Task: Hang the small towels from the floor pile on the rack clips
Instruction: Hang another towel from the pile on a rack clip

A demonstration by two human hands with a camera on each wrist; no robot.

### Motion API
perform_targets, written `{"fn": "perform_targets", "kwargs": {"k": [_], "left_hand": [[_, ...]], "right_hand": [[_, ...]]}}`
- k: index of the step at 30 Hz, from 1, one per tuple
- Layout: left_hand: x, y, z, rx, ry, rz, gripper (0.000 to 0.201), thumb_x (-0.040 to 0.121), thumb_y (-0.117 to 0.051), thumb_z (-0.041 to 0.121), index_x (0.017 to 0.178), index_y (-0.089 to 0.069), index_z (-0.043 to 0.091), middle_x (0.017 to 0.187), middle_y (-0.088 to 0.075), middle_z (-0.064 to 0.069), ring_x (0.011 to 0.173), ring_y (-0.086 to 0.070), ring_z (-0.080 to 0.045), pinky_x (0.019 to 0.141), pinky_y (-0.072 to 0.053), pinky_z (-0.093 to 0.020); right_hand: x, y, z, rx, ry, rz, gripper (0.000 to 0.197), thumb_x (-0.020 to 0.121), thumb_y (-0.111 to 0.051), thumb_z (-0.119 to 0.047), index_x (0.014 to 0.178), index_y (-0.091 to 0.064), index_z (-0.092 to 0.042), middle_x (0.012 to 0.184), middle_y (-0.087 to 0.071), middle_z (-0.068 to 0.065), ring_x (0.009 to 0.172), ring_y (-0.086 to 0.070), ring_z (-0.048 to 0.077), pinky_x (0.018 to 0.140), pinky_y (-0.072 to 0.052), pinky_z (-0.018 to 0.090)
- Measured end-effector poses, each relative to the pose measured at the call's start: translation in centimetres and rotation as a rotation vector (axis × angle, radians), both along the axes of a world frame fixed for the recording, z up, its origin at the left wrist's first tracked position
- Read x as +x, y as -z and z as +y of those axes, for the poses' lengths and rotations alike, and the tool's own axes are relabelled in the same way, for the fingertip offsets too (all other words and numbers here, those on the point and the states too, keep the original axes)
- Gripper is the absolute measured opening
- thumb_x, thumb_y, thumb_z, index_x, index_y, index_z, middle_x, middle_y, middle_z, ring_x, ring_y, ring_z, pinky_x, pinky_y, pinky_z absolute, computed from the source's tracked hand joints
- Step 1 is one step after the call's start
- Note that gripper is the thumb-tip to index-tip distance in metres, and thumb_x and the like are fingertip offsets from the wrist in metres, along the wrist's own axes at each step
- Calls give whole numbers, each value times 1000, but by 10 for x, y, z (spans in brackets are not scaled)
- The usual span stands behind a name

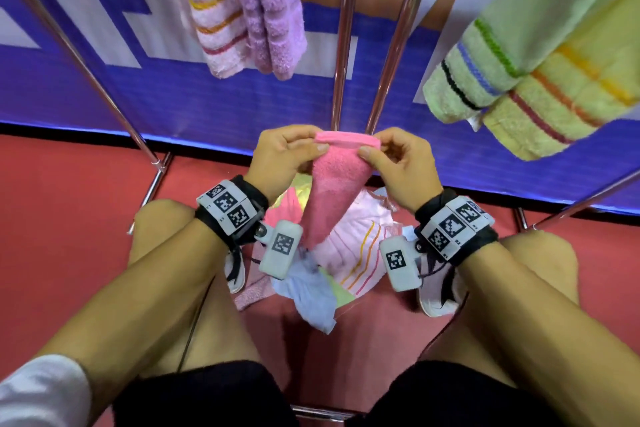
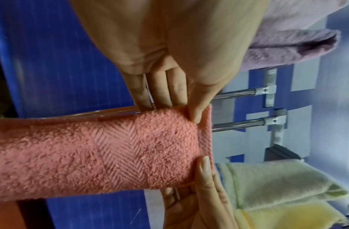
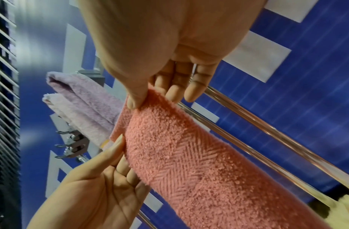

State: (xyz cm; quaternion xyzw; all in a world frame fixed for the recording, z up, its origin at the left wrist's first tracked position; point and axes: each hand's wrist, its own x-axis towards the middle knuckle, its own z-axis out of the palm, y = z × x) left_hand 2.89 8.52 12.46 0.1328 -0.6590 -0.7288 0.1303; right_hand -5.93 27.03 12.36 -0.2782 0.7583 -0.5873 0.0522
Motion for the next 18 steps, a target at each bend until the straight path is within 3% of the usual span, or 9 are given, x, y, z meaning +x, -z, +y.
{"fn": "perform_targets", "kwargs": {"k": [4, 8, 11, 14, 18], "left_hand": [[-4, -61, -2, -61, -22, 81, 19, 84, -68, -5, 96, -68, 10, 75, -72, 4, 70, -64, -9, 68, -54, -21], [-6, -129, -5, -116, -13, 154, 19, 83, -70, -1, 94, -65, 15, 67, -68, 10, 62, -59, 0, 57, -46, -13], [-4, -179, -3, -153, -4, 223, 21, 88, -63, -5, 92, -61, 16, 64, -66, 11, 58, -58, 2, 54, -47, -12], [-1, -227, 0, -174, 40, 276, 24, 91, -59, -6, 92, -58, 18, 67, -67, 11, 60, -59, 1, 56, -50, -14], [2, -291, 1, -223, 92, 359, 24, 92, -57, -6, 92, -56, 18, 68, -67, 9, 62, -61, -4, 63, -52, -20]], "right_hand": [[-3, -59, -5, -36, -18, 125, 10, 86, -69, -19, 81, -60, -20, 68, -55, -8, 61, -47, 1, 60, -40, 21], [-1, -120, -13, -109, -31, 214, 13, 88, -64, -28, 80, -54, -26, 66, -51, 1, 62, -45, 15, 56, -38, 39], [1, -167, -15, -170, -24, 243, 13, 88, -62, -26, 81, -51, -25, 58, -47, -13, 56, -41, 10, 53, -34, 29], [0, -214, -12, -209, -42, 278, 15, 91, -61, -18, 82, -51, -24, 54, -55, -18, 52, -46, -2, 52, -37, 16], [-1, -284, -5, -152, -33, 409, 11, 94, -62, -12, 87, -55, -17, 61, -58, -16, 56, -51, -3, 56, -41, 16]]}}
